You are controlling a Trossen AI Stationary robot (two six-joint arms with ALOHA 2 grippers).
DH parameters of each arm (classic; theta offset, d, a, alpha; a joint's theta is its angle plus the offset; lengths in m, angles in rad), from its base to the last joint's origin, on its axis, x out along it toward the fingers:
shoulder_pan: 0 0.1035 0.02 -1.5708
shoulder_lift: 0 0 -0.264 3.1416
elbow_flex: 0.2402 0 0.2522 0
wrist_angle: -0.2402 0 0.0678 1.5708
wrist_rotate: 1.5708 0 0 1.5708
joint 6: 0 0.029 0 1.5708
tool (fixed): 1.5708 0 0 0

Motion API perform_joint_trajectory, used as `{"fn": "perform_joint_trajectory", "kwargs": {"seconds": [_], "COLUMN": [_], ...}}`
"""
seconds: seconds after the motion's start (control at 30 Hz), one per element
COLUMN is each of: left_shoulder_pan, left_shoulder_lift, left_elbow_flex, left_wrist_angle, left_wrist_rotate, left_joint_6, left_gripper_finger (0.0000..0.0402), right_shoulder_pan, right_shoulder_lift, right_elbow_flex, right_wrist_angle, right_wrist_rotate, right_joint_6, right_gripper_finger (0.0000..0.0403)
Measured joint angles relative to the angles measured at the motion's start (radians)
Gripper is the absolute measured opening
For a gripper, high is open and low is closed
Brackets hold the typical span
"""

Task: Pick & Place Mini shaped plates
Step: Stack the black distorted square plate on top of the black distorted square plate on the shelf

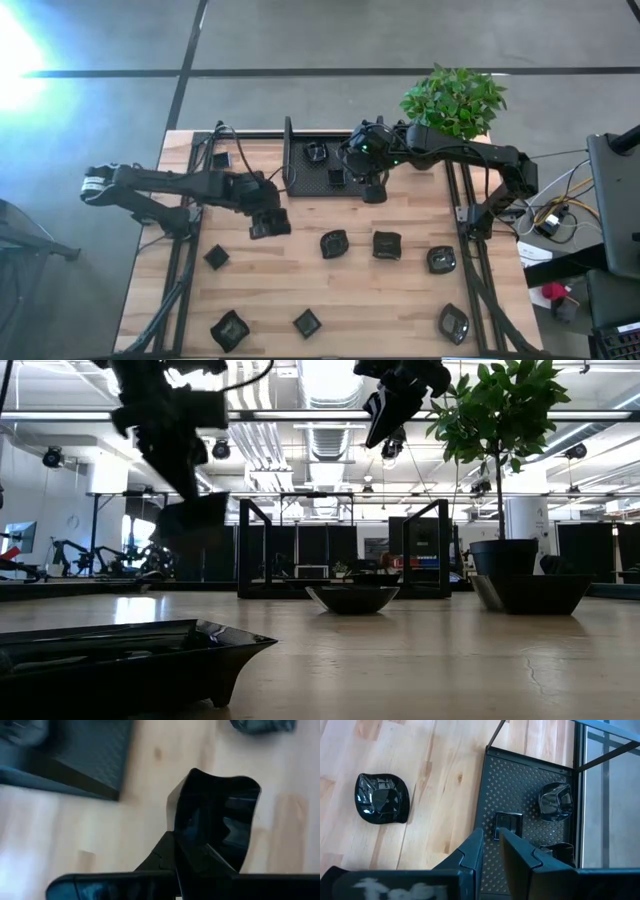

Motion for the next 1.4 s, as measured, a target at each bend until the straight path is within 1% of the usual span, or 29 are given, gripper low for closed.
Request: {"fn": "perform_joint_trajectory", "kwargs": {"seconds": [0.2, 0.27, 0.43, 0.53, 0.6, 0.73, 0.87, 1.1, 1.3, 1.4], "left_shoulder_pan": [-0.001, -0.001, 0.0, 0.0, 0.0, 0.0, 0.0, 0.0, 0.0, 0.0], "left_shoulder_lift": [0.0, 0.001, 0.001, 0.008, 0.018, 0.038, 0.056, 0.074, 0.077, 0.077], "left_elbow_flex": [0.076, 0.095, 0.102, 0.102, 0.102, 0.102, 0.101, 0.101, 0.101, 0.101], "left_wrist_angle": [0.087, 0.116, 0.253, 0.33, 0.371, 0.458, 0.51, 0.556, 0.565, 0.565], "left_wrist_rotate": [-0.124, -0.197, -0.432, -0.521, -0.56, -0.58, -0.586, -0.589, -0.589, -0.608], "left_joint_6": [0.0, 0.012, 0.052, 0.079, 0.098, 0.139, 0.159, 0.19, 0.191, 0.191], "left_gripper_finger": [0.0, 0.0, 0.0, 0.0, 0.0, 0.0, 0.0, 0.0, 0.0, 0.0], "right_shoulder_pan": [0.0, 0.0, 0.0, 0.0, 0.0, 0.0, 0.0, 0.0, 0.0, 0.002], "right_shoulder_lift": [0.0, 0.0, 0.0, 0.001, 0.001, 0.001, 0.001, 0.001, 0.001, 0.001], "right_elbow_flex": [0.0, 0.0, 0.0, 0.0, 0.0, 0.0, 0.0, 0.0, 0.0, 0.0], "right_wrist_angle": [-0.001, -0.001, -0.001, -0.001, 0.001, 0.006, 0.033, 0.047, 0.144, 0.163], "right_wrist_rotate": [0.0, 0.0, 0.0, 0.0, 0.0, 0.0, 0.0, 0.0, 0.002, 0.003], "right_joint_6": [-0.004, -0.005, -0.007, -0.005, -0.005, -0.005, -0.008, -0.009, -0.005, -0.012], "right_gripper_finger": [0.0057, 0.0057, 0.0057, 0.0056, 0.0056, 0.0056, 0.0056, 0.0056, 0.0057, 0.007]}}
